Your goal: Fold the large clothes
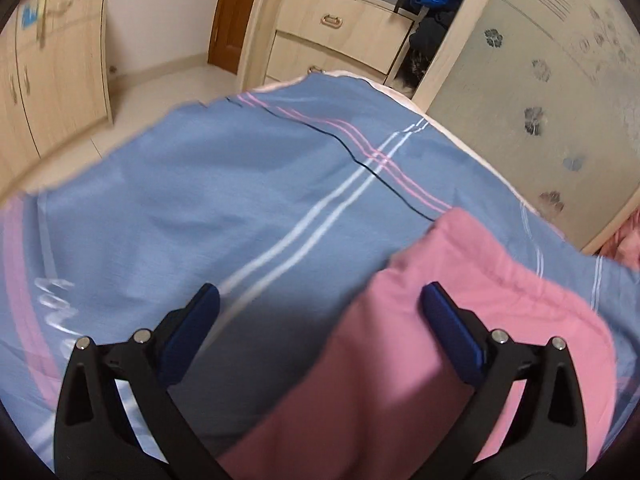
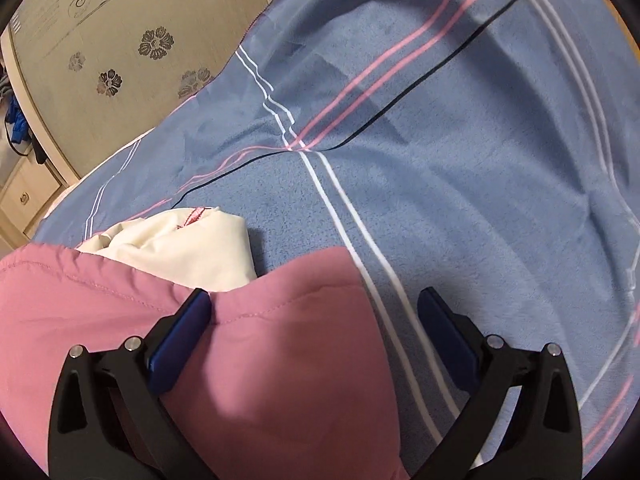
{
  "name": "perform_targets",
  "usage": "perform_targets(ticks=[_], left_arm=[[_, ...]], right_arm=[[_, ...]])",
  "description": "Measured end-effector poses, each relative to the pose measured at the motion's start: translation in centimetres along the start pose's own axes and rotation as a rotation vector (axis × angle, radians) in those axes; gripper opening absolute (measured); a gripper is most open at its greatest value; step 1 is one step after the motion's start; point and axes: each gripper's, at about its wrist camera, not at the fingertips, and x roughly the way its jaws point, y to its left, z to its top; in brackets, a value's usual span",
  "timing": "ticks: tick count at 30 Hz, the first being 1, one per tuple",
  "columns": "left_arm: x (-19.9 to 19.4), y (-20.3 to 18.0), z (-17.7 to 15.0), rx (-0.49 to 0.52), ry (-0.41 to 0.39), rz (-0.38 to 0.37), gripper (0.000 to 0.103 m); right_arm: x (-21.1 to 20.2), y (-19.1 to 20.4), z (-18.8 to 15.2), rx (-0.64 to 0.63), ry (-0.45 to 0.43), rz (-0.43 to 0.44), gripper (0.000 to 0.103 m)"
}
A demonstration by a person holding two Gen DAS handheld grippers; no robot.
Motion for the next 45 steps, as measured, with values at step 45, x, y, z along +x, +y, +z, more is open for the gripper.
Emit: perform_targets(ticks=[45], left_arm=[[-39.0, 3.7, -25.0, 0.589, -0.166, -0.19, 0.101]], right_arm=[[-40.8, 3.1, -23.3, -0.33, -0.137, 0.213, 0.102]])
